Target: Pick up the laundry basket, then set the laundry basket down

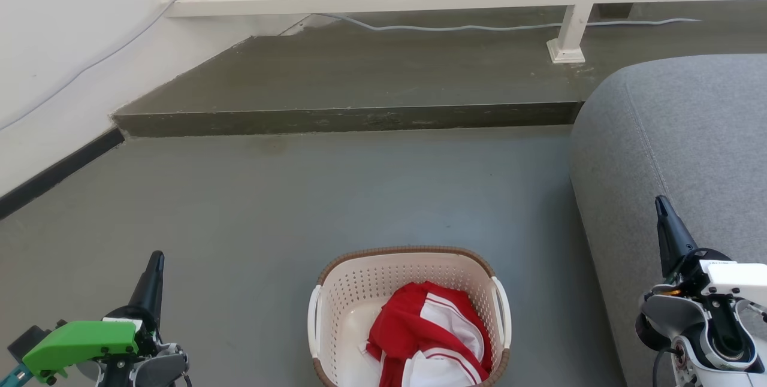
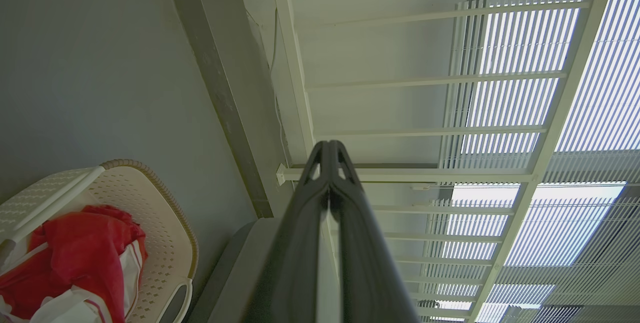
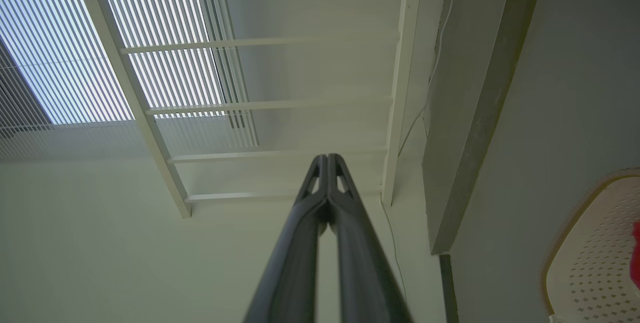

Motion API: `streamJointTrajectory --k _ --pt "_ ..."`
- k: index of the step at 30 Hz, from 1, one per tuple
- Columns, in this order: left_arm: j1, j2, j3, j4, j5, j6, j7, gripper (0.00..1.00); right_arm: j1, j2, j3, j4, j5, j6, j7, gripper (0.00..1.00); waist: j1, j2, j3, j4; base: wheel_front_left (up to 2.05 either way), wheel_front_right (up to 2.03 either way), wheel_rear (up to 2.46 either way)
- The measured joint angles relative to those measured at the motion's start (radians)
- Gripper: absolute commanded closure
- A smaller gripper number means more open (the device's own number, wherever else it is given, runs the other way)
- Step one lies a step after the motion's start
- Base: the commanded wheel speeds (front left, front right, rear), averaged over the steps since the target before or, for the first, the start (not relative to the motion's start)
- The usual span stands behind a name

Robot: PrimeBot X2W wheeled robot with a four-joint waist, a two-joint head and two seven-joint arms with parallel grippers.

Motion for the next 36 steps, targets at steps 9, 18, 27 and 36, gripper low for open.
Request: streamJointTrajectory --k 9,18,27,36 --pt "0.000 0.000 0.001 0.004 0.000 0.000 0.000 1.00 0.000 0.000 -0.001 0.001 0.000 0.000 0.000 1.00 0.0000 0.0000 0.000 0.000 0.00 0.00 0.00" --pt "0.000 0.000 0.001 0.005 0.000 -0.007 0.000 1.00 0.000 0.001 -0.002 0.001 0.000 0.000 0.000 1.00 0.0000 0.0000 0.000 0.000 0.00 0.00 0.00" --pt "0.000 -0.001 0.002 0.006 0.000 -0.007 0.000 1.00 0.000 0.001 -0.003 0.002 0.000 0.000 0.000 1.00 0.0000 0.0000 0.000 0.000 0.00 0.00 0.00" --pt "0.000 -0.001 0.002 0.007 0.000 -0.007 0.001 1.00 0.000 0.001 -0.004 0.003 0.000 0.000 0.001 1.00 0.0000 0.0000 0.000 0.000 0.00 0.00 0.00"
